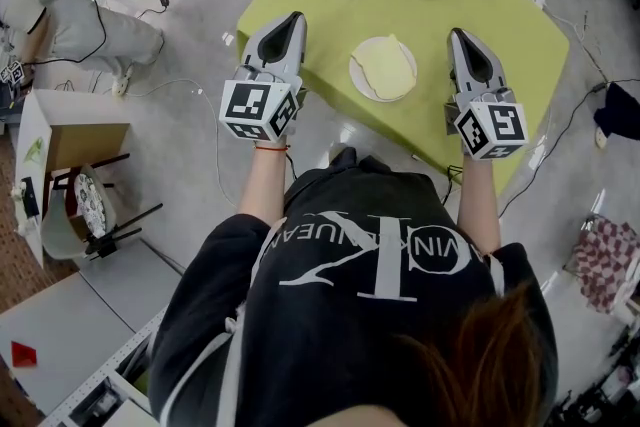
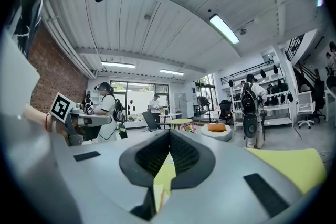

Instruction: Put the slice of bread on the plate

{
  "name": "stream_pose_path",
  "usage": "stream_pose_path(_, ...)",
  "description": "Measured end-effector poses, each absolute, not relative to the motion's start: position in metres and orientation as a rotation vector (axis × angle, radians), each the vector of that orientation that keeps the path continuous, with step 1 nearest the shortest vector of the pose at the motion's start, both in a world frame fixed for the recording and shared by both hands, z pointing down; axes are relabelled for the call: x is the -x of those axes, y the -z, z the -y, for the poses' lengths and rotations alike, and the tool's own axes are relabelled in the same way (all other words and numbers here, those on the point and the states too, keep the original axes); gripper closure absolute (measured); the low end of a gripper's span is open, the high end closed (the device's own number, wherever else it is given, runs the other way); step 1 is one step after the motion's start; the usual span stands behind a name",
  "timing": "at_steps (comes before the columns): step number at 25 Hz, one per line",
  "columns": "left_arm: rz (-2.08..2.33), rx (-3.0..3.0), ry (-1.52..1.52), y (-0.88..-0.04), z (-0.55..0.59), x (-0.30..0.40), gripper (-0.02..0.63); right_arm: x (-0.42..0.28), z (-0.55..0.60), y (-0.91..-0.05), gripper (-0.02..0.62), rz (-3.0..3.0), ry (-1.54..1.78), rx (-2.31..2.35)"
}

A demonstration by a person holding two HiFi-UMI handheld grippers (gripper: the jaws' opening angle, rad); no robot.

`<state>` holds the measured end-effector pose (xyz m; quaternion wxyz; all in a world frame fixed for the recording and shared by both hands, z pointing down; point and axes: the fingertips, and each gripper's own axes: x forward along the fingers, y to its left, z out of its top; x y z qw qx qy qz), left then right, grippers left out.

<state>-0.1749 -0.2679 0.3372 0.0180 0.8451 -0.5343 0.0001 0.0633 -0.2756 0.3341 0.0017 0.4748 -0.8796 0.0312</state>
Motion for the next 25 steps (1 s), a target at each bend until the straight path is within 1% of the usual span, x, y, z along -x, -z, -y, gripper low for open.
stream_pose_path(25,1.683,-2.58,0.001,-0.343,0.263,0.179,0.602,-0.061,0.278,-0.345,0.595,2.774,-0.145,-1.445)
